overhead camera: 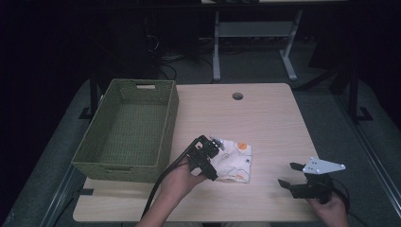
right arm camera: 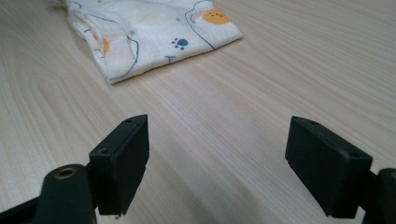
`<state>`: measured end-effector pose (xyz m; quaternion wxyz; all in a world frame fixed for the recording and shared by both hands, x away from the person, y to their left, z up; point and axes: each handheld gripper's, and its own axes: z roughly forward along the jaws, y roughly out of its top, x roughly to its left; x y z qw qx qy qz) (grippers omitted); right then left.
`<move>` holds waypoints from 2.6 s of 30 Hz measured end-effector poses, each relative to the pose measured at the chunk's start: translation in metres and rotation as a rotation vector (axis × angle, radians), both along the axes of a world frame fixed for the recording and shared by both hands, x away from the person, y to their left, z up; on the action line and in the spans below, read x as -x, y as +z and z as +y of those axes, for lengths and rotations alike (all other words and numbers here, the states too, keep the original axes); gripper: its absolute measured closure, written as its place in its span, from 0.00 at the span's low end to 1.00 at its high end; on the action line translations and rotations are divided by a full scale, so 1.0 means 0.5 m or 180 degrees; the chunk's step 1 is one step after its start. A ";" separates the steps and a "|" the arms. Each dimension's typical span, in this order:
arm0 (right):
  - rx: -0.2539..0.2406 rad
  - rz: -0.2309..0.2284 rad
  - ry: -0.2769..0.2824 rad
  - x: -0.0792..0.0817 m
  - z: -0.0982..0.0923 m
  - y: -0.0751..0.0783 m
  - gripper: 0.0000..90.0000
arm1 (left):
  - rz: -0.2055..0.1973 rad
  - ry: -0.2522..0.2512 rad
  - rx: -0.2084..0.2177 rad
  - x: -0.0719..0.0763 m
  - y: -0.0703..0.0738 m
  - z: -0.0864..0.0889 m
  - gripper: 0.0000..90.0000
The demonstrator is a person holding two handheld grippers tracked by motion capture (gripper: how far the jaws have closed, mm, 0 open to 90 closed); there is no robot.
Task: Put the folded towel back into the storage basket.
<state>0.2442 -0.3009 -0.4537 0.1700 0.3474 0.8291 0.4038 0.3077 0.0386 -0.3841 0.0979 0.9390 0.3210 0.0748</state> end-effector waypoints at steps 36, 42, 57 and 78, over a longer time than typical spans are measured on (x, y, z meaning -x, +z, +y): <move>-0.0049 -0.0003 0.0010 -0.001 -0.005 0.001 0.23 | 0.0302 0.0052 0.0005 -0.121 -0.070 -0.128 0.34; -0.0052 -0.0020 0.0014 -0.002 -0.008 0.001 0.23 | 0.0336 0.0051 -0.0008 -0.132 -0.083 -0.147 0.35; -0.0050 -0.0025 0.0017 -0.001 -0.009 0.001 0.24 | 0.0341 0.0016 -0.0070 -0.138 -0.099 -0.162 0.48; -0.0046 -0.0041 0.0016 -0.001 -0.011 0.002 0.23 | 0.0185 -0.0103 -0.0114 -0.140 -0.096 -0.159 0.88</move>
